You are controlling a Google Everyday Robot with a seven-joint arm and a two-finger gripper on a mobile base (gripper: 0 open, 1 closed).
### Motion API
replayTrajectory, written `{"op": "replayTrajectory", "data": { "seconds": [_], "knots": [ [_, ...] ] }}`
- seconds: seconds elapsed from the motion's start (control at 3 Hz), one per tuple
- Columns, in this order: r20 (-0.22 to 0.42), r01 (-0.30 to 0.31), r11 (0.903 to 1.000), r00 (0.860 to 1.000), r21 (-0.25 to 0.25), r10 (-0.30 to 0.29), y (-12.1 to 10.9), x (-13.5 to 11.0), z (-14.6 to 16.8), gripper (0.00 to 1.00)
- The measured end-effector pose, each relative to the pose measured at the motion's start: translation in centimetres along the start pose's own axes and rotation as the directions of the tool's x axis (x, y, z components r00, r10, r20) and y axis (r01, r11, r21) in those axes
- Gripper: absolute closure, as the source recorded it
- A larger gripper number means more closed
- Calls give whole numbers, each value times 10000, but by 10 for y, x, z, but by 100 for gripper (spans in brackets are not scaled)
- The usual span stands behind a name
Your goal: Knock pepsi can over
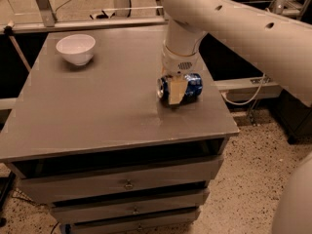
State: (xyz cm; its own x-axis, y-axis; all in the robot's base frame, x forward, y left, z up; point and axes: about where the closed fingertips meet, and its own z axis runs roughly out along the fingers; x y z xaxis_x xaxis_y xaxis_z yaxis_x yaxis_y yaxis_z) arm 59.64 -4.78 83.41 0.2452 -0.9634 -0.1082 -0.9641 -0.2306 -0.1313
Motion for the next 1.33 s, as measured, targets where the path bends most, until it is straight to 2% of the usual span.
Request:
{"op": "replayTrajectory", "data": {
  "seconds": [0.33,0.67,1.0,1.33],
  "knots": [
    [4,8,10000,10000,-5,-8,0,0,1,54],
    [9,18,10000,10000,-8,-18,0,-1,3,22],
    [28,18,10000,10000,-3,-18,0,-1,4,0],
    [28,18,10000,10000,-3,-18,0,-1,4,0]
  ]
}}
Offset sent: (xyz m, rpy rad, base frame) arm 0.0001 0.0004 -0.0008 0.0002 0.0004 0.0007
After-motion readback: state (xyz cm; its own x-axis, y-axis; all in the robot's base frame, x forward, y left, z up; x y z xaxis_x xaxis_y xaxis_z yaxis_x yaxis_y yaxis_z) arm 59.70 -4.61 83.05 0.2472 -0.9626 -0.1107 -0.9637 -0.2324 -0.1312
